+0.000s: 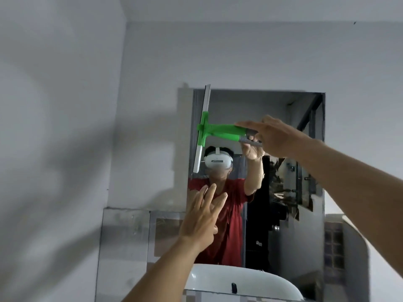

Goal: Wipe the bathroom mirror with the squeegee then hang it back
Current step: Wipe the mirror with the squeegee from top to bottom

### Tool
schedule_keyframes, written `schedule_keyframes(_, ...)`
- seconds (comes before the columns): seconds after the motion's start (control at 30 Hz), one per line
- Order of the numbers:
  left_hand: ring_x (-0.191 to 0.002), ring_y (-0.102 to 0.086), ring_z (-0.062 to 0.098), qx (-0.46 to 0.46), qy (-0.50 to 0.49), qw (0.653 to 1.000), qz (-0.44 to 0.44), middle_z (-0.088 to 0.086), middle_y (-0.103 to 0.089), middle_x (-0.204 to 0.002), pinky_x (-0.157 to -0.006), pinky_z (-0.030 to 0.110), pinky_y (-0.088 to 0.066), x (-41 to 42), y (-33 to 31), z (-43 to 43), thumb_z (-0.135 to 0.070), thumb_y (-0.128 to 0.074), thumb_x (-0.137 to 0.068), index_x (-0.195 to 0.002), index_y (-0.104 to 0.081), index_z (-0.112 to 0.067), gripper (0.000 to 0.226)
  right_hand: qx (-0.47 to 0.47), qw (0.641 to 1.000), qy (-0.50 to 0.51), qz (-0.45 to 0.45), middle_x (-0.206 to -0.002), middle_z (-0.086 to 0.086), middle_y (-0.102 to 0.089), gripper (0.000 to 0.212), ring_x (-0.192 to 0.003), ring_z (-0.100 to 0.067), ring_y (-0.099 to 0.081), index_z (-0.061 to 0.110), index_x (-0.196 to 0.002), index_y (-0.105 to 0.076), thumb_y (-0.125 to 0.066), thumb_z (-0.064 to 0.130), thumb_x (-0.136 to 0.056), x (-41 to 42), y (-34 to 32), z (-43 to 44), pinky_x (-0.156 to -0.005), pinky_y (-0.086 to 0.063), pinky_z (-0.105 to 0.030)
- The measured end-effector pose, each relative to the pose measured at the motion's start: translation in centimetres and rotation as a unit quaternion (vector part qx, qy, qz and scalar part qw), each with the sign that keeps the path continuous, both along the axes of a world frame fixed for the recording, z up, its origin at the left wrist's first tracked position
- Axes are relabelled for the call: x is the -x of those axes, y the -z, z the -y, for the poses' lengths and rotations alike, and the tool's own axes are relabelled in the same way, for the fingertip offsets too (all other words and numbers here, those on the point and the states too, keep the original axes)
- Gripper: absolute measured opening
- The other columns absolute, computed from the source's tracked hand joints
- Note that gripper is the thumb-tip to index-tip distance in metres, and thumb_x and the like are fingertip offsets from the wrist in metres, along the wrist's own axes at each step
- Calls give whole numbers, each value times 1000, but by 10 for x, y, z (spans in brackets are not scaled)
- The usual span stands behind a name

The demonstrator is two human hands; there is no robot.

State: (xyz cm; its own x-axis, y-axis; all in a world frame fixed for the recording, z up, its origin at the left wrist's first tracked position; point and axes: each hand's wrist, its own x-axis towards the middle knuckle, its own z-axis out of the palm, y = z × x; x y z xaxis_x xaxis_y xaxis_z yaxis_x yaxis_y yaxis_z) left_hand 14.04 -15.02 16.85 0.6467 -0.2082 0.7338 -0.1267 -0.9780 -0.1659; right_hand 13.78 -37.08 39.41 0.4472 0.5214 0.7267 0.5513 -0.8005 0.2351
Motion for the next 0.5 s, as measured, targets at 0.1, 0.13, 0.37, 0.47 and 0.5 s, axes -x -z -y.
schedule_keyframes(0.1,-155,12,32,1,7,1000,3,8,13,-170,-127,48,-4,-4,4,-4,-16,-67,-88,-160,0,-32,101,24,1000,-20,-1,-107,-6,-49,73,-82,-22,-55,56,-146,-28,-47,4,-99,-7,-6,-8,-76,-58,-42)
schedule_keyframes(0.13,-155,12,32,2,6,1000,1,8,13,-170,-127,47,-4,-6,4,-4,-15,-67,-88,-160,1,-32,101,29,999,-17,2,-104,-5,-48,74,-82,-22,-55,57,-146,-27,-47,3,-99,-7,-7,-11,-75,-59,-42)
schedule_keyframes(0.37,-155,16,30,4,-1,1000,-8,7,17,-169,-127,47,-6,-7,5,-6,-13,-61,-88,-160,6,-34,100,58,997,21,34,-102,-4,-42,74,-92,-23,-50,59,-148,-16,-44,11,-98,1,-8,-12,-78,-55,-43)
schedule_keyframes(0.47,-155,17,29,4,-1,1000,-9,6,18,-169,-128,46,-6,-7,5,-6,-14,-59,-88,-160,5,-35,98,48,998,32,40,-104,-4,-44,78,-92,-23,-50,58,-148,-16,-45,8,-96,-1,-6,4,-79,-56,-44)
schedule_keyframes(0.5,-155,16,29,2,-3,1000,-9,6,17,-169,-127,47,-6,-7,5,-7,-15,-60,-88,-160,5,-35,99,42,998,40,38,-103,-4,-45,79,-92,-23,-50,58,-148,-17,-46,6,-95,-3,-5,13,-79,-56,-43)
